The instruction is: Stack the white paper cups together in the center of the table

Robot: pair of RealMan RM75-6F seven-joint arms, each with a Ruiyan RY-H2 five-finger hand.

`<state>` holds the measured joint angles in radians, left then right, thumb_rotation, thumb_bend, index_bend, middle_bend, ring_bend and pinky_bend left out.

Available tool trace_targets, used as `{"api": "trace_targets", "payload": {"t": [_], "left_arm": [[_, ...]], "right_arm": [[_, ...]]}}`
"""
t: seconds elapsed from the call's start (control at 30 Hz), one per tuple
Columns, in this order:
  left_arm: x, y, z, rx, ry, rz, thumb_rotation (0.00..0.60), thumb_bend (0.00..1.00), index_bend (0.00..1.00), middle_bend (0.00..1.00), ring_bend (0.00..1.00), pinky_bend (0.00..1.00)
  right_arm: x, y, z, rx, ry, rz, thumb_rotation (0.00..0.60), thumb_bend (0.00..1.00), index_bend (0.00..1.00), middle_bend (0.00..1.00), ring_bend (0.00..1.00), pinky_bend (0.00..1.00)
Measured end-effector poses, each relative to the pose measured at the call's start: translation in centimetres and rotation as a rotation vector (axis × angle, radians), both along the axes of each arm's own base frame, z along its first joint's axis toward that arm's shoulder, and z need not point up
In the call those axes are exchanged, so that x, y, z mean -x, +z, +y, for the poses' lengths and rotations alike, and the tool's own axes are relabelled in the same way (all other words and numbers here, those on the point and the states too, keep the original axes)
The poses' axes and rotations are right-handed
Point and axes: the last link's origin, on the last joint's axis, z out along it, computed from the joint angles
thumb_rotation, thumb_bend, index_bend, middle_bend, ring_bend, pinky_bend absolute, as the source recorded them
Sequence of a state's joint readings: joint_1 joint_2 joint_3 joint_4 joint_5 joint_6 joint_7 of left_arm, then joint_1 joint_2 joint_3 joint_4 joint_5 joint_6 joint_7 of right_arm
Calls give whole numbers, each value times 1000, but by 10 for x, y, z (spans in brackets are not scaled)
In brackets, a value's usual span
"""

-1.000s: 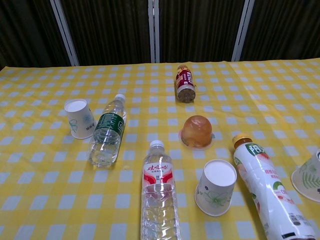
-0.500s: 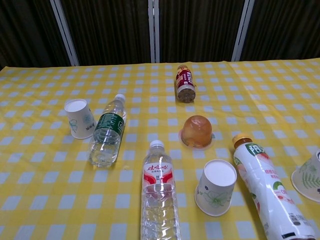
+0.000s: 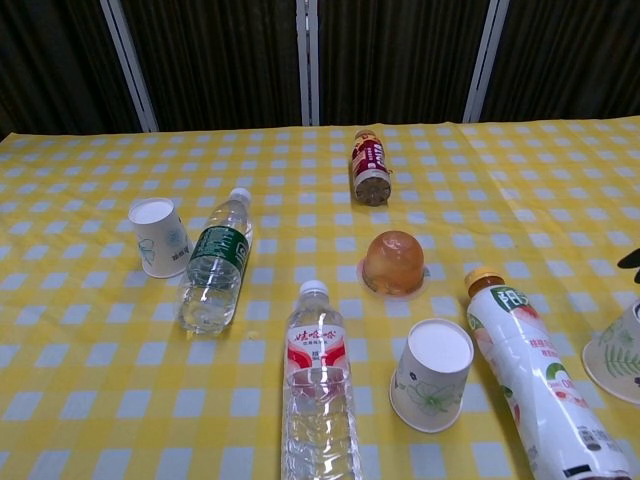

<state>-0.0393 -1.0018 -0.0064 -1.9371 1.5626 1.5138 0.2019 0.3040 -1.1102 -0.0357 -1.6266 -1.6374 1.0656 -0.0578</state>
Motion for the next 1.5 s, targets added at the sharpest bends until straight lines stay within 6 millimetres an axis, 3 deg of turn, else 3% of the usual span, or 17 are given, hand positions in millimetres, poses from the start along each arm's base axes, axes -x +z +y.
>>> {"api": "trace_targets", "payload": {"t": [0.3,0.63,0.9,1.2,1.37,1.5], "left_arm": [[0,-3,1,11,7,6,600,0,0,0,0,0],[0,-7,1,28,10,12,600,0,0,0,0,0],[1,-8,1,37,13,11,600,0,0,0,0,0],[1,-6,2,30,14,5,600,0,0,0,0,0],[-1,-5,0,32,7,0,600,0,0,0,0,0],[0,-5,1,34,9,-1,600,0,0,0,0,0]], "right_arm": [[0,-9,-4,-6,22,19,600,99,257,289,217,360],[4,-15,-11,26,47,35,600,313,409,463,376,487],[-7,-6,-9,57,95,10,600,332,423,475,387,494],[-41,18,-5,121,218,-58,600,332,423,473,387,493],[-92,18,-8,48,365,-158,600,336,422,467,387,493],[-122,8,-18,-47,474,-155,600,354,422,467,387,494]]}}
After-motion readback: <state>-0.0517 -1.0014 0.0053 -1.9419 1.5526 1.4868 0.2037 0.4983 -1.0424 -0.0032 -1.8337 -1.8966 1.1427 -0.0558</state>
